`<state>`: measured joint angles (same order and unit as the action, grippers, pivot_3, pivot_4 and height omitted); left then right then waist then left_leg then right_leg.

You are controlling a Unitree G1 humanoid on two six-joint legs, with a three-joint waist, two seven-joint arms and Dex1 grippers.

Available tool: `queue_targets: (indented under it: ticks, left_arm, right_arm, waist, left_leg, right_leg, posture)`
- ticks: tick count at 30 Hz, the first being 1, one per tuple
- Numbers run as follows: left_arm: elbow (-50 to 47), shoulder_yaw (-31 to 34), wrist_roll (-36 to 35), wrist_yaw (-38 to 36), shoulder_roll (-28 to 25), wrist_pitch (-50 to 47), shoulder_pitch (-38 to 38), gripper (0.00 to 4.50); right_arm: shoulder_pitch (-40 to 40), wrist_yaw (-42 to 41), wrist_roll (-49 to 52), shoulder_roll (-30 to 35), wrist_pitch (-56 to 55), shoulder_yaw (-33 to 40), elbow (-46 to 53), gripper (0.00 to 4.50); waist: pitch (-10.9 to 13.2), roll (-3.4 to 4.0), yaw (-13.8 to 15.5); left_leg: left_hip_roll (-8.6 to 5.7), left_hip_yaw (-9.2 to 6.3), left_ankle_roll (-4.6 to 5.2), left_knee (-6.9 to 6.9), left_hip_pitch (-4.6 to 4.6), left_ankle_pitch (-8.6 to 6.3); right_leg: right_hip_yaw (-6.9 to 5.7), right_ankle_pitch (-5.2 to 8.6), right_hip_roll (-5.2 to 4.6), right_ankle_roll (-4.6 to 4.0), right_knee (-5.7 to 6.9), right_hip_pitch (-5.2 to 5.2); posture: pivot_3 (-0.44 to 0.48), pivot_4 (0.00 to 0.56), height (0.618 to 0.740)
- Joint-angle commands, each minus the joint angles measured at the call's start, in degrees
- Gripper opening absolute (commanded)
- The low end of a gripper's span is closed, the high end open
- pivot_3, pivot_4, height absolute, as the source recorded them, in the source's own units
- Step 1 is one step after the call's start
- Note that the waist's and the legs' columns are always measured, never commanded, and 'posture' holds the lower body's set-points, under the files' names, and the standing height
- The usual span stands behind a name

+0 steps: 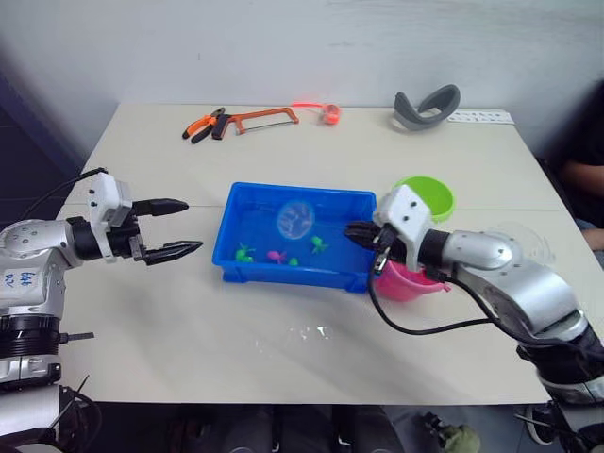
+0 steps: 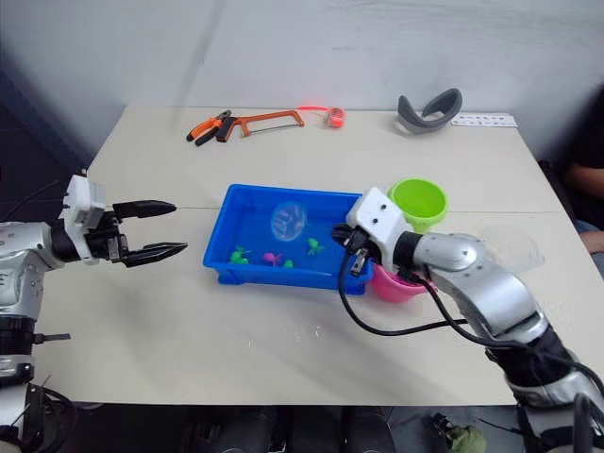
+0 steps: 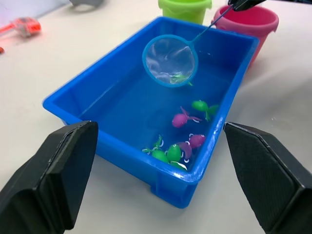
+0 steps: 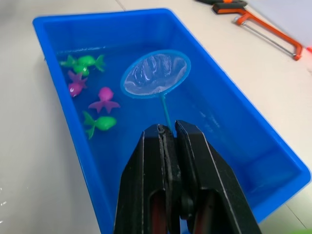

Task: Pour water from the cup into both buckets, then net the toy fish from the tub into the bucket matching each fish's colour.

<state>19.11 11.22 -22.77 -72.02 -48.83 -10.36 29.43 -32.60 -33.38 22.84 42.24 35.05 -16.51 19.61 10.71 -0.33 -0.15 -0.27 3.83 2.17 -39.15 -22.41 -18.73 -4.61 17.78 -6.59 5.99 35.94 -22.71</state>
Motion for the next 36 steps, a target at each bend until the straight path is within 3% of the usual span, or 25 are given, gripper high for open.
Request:
queue_targets:
  ticks: [1, 13, 23, 36]
  left_arm:
    - [-3.61, -0.78, -0.42, -0.72, -1.02, -2.14, -0.4, 4.47]
    - [0.03, -5.61, 2.65, -3.58, -1.0, -1.28, 5.1, 4.47]
    - [2.27, -5.86, 3.24, -5.08, -1.04, 0.0, 6.55, 4.47]
    - [1.85, -5.17, 3.02, -4.43, -0.85, 0.48, 5.53, 4.47]
  right_arm:
    - [-1.68, -2.53, -4.5, -0.94, -2.18, -1.54, -1.62, 0.0]
    - [-5.28, -9.94, -12.44, -6.57, -7.14, -3.94, -10.06, 0.0]
    - [-5.58, -14.06, -16.76, -8.06, -9.25, -4.73, -12.91, 0.0]
    - [-5.67, -16.36, -12.05, -11.92, 0.34, -1.02, -12.66, 0.0]
  waist:
    - [0.0, 0.0, -0.09]
    - [0.0, 0.0, -0.11]
    - [0.0, 0.0, -0.14]
    - [0.0, 0.0, -0.16]
  left_leg:
    - [0.0, 0.02, 0.0, 0.0, 0.0, 0.0]
    - [0.0, 0.07, -0.02, 0.0, 0.01, 0.01]
    - [0.0, 0.1, -0.02, 0.0, 0.0, 0.01]
    - [0.01, 0.08, -0.03, 0.0, 0.0, 0.02]
  right_leg:
    - [0.01, 0.0, 0.0, 0.0, 0.01, -0.02]
    - [-0.03, 0.0, 0.07, 0.0, 0.04, -0.05]
    - [-0.24, 0.0, 0.06, 0.0, 0.05, -0.06]
    - [-0.46, 0.0, 0.04, 0.0, 0.06, -0.06]
  posture:
    - [0.0, 0.15, 0.74]
    - [0.0, 0.15, 0.74]
    - [0.0, 0.15, 0.74]
    - [0.0, 0.15, 0.74]
